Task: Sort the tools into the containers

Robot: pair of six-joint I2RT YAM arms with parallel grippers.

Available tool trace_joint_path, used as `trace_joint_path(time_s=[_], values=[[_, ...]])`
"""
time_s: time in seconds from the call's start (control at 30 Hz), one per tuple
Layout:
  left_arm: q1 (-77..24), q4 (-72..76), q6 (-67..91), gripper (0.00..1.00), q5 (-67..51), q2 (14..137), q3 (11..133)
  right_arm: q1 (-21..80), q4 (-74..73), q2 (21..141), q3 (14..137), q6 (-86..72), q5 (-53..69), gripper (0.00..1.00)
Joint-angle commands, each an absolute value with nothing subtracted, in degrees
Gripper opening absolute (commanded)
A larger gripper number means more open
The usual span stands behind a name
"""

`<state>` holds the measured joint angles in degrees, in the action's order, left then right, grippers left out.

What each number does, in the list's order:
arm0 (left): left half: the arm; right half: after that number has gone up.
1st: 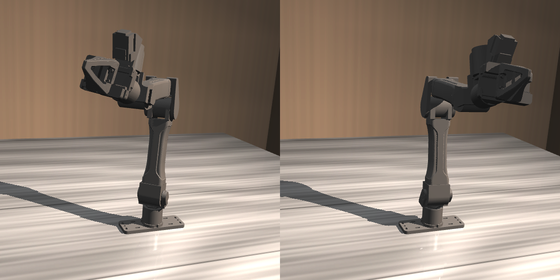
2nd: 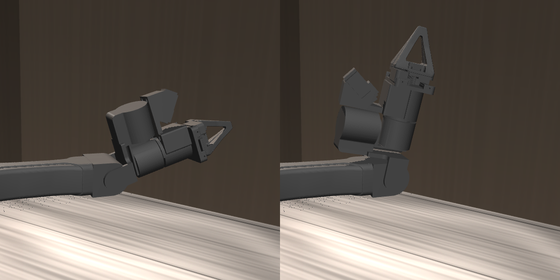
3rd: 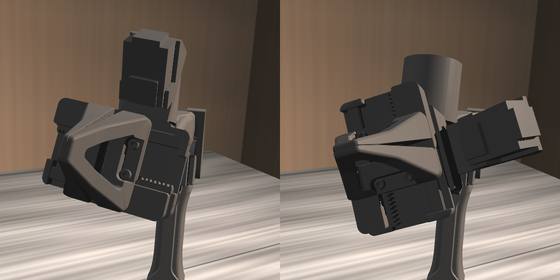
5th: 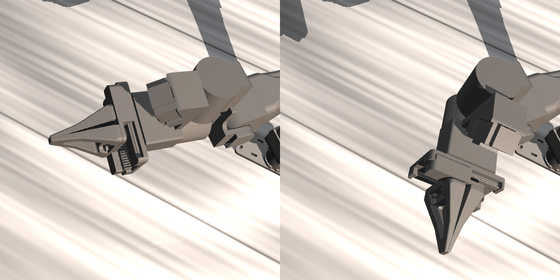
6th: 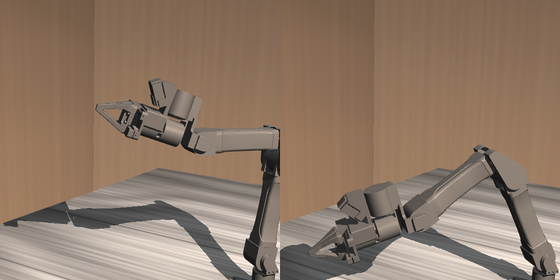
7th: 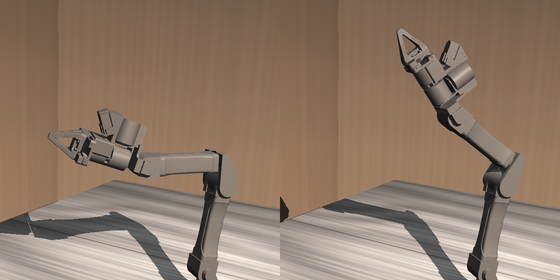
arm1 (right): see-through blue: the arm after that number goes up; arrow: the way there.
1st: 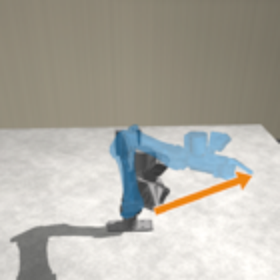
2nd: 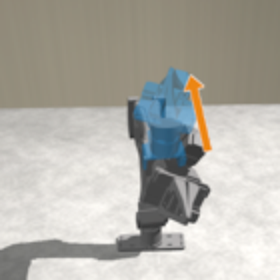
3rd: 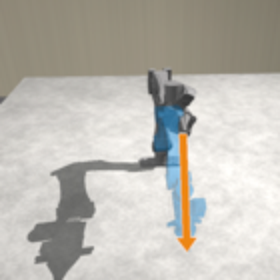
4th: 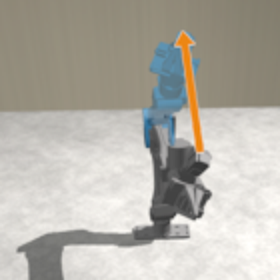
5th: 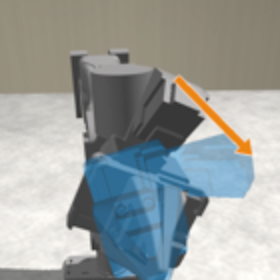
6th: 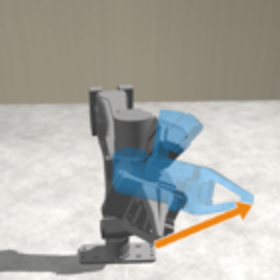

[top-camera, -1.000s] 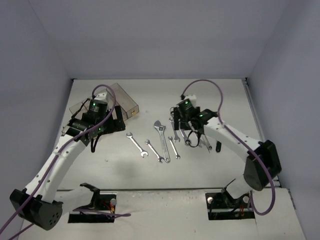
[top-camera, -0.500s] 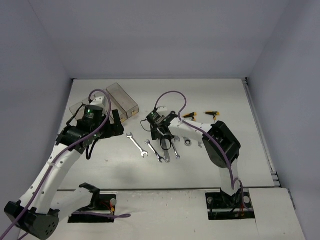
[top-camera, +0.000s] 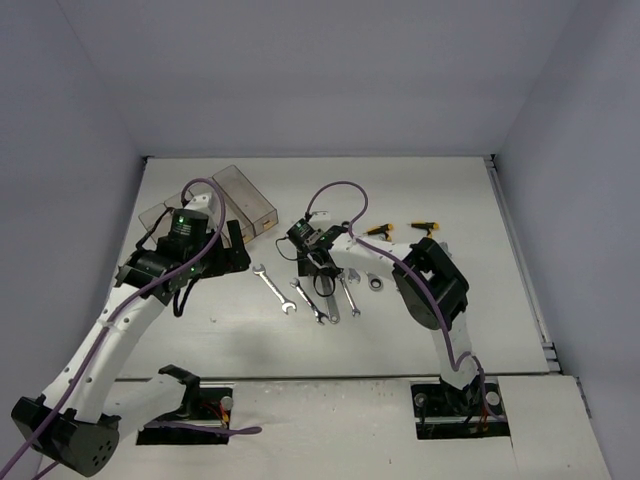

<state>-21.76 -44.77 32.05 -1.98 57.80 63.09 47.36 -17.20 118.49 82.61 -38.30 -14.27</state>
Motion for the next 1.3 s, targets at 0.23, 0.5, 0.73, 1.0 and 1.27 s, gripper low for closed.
trace_joint_path(time_s=[0.23,0.5,0.73,1.0,1.27], values=[[-22.02,-42.98,31.73,0.85,-2.67,59.49,63.81,44.35,-18.37,122.34,82.22,-39.83,-16.69,0.48],[-22.06,-42.31,31.75,0.85,-3.19,61.13,64.36,42.95,-18.37,123.96,83.17,-36.97,-15.15,0.40],[-22.06,-40.02,32.99,0.85,-4.56,62.29,63.63,42.98,-18.29,125.43,83.81,-33.15,-11.77,0.01],[-22.06,-33.58,35.19,0.85,-7.37,64.55,62.05,43.82,-12.03,118.33,81.06,-26.95,-12.39,0.00],[-21.89,-21.39,38.48,0.85,-11.22,69.18,59.69,43.90,-3.98,111.37,75.95,-22.91,-10.33,0.00]])
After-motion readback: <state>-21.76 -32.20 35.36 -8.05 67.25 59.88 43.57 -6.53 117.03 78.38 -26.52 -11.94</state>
